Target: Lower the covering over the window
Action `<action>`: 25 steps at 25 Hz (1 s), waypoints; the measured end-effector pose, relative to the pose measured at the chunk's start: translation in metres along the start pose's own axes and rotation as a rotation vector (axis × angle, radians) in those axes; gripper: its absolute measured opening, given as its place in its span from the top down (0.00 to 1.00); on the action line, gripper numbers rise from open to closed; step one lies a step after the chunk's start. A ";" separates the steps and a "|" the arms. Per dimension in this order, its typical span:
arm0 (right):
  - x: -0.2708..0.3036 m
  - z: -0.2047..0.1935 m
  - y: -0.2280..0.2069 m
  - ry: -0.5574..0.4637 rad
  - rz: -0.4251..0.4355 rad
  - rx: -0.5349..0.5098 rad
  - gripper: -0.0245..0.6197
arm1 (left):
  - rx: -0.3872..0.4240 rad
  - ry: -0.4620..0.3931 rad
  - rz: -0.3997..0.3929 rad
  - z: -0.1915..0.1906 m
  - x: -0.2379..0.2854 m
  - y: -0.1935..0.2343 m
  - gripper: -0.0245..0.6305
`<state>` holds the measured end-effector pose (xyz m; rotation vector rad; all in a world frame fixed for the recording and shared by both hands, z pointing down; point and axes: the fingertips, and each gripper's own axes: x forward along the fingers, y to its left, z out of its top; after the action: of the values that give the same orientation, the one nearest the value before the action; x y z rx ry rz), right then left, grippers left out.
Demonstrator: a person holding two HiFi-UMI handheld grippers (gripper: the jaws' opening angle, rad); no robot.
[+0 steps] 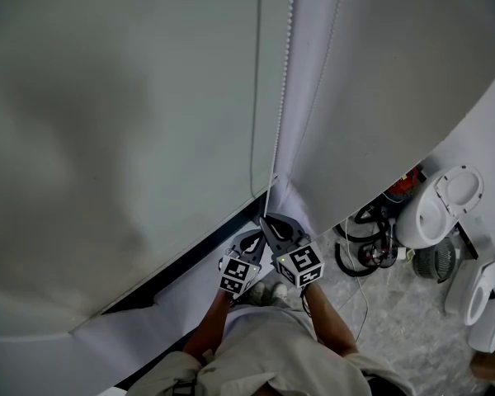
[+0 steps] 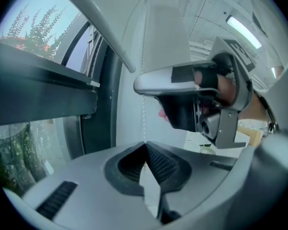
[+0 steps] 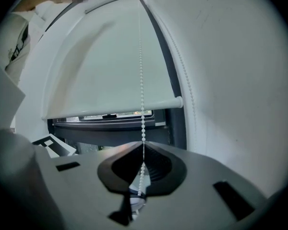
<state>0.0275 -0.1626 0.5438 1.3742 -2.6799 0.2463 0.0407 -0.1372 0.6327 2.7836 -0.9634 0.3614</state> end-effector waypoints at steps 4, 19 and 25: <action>-0.003 0.002 0.003 0.027 -0.017 -0.050 0.96 | 0.003 -0.009 0.003 0.006 -0.005 -0.003 0.94; -0.026 0.015 -0.001 -0.007 -0.080 -0.111 0.78 | 0.010 -0.097 0.051 0.046 -0.034 -0.003 0.84; -0.045 0.029 0.000 -0.038 -0.102 -0.117 0.81 | 0.041 -0.167 0.071 0.081 -0.051 -0.005 0.84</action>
<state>0.0526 -0.1321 0.5076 1.4882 -2.5978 0.0540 0.0188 -0.1225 0.5401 2.8590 -1.1049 0.1615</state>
